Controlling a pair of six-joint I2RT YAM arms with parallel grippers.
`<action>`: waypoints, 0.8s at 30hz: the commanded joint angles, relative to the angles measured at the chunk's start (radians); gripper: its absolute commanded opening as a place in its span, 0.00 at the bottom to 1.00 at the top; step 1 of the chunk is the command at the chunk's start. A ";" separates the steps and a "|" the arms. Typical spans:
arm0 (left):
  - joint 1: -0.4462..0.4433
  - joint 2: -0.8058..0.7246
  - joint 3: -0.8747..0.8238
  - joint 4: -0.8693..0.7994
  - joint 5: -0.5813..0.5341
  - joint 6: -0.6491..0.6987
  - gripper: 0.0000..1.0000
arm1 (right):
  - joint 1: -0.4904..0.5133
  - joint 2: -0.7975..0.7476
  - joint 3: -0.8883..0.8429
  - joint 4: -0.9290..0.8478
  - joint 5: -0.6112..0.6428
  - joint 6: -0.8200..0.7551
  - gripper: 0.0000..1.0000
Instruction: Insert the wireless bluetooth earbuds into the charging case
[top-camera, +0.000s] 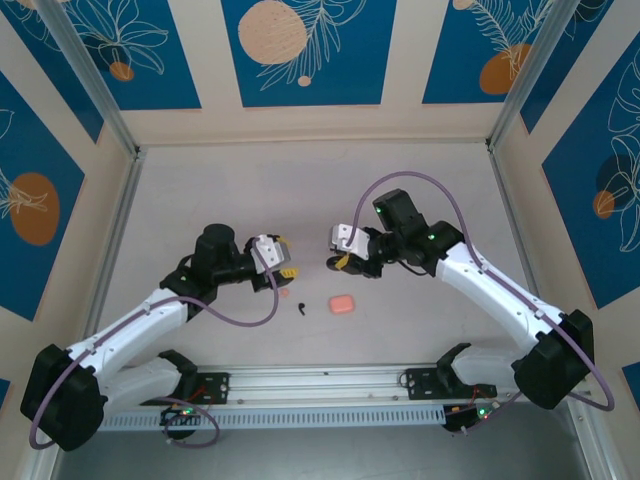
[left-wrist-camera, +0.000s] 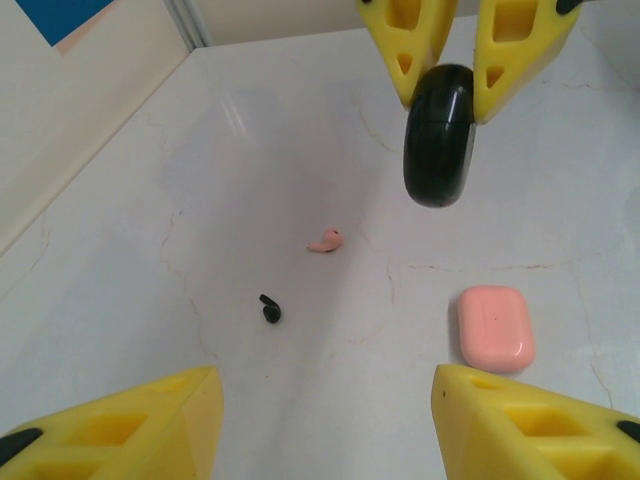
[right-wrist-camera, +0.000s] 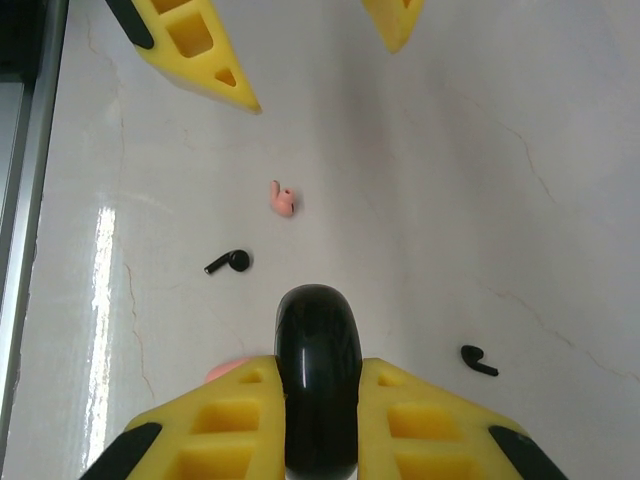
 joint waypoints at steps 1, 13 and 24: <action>-0.010 0.001 0.007 0.007 0.065 0.023 0.56 | 0.011 0.014 -0.013 0.003 0.023 0.019 0.08; -0.013 0.005 -0.001 -0.001 0.146 0.049 0.55 | 0.030 0.093 0.076 -0.054 -0.053 -0.087 0.08; -0.027 -0.018 -0.004 -0.019 0.131 0.054 0.54 | 0.019 0.162 0.136 -0.058 -0.145 -0.194 0.08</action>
